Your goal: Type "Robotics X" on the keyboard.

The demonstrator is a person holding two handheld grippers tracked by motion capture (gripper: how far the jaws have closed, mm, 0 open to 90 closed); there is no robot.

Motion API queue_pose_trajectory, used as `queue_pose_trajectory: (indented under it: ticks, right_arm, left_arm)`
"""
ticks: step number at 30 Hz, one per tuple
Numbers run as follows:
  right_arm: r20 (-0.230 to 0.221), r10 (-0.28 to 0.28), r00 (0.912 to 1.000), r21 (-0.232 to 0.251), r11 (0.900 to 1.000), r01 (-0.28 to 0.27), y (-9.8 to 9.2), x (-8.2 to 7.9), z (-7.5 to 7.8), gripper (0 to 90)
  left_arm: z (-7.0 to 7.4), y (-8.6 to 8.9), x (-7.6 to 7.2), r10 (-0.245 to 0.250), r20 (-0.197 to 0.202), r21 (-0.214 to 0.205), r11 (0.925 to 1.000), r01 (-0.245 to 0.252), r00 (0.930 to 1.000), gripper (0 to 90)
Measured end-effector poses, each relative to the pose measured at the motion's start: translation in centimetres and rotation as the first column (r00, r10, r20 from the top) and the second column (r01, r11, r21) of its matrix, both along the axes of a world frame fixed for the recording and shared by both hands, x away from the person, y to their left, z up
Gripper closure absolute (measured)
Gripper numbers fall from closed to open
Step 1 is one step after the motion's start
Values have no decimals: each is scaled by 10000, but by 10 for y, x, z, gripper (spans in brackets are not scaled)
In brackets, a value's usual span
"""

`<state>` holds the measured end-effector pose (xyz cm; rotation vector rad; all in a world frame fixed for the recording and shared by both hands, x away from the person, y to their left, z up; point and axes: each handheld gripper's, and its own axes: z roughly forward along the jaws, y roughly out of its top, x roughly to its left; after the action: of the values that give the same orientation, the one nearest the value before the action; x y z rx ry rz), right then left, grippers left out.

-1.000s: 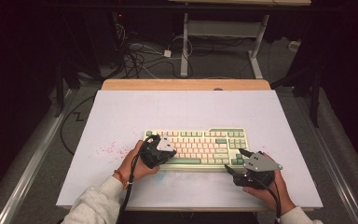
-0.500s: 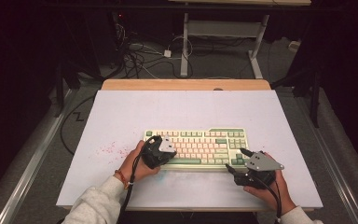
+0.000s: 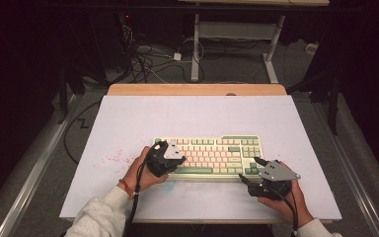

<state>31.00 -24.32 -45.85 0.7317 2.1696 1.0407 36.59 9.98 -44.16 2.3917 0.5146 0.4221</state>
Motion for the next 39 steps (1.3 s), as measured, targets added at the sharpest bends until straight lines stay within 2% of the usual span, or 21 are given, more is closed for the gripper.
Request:
queue_pose_trajectory:
  ticks: [6,14,18,21,25,29,34,39]
  right_arm:
    - [-41,-4,10000,34,10000,4,0,0,1,262]
    - [-24,-123,9999,146,9998,123,-3,0,3,262]
    - [-12,-17,10000,281,9996,17,-4,-1,4,261]
    - [-33,-63,10000,289,9996,64,-4,0,5,261]
    - [-46,-96,9999,317,9994,98,-5,0,5,260]
    - [-82,-101,9999,366,9993,103,-5,0,6,259]
    - [-161,-115,9998,430,9990,122,-5,1,6,259]
    - [-167,-87,9998,411,9991,93,-4,1,6,259]
  left_arm:
    - [2,3,-2,74,206,-54,10000,-73,9998,851]
    - [6,15,-8,283,765,-224,9994,-267,9967,793]
    - [6,21,-13,308,1151,-344,9990,-270,9929,717]
    - [7,26,-15,424,1182,-675,9971,-346,9921,644]
    - [9,34,-20,887,1532,-895,9931,-755,9842,494]
    - [8,41,-23,1059,1785,-890,9919,-912,9782,373]
    - [6,49,-25,1259,1901,-1021,9889,-1079,9737,315]
    - [1,56,-28,1400,1986,-937,9879,-1234,9700,269]
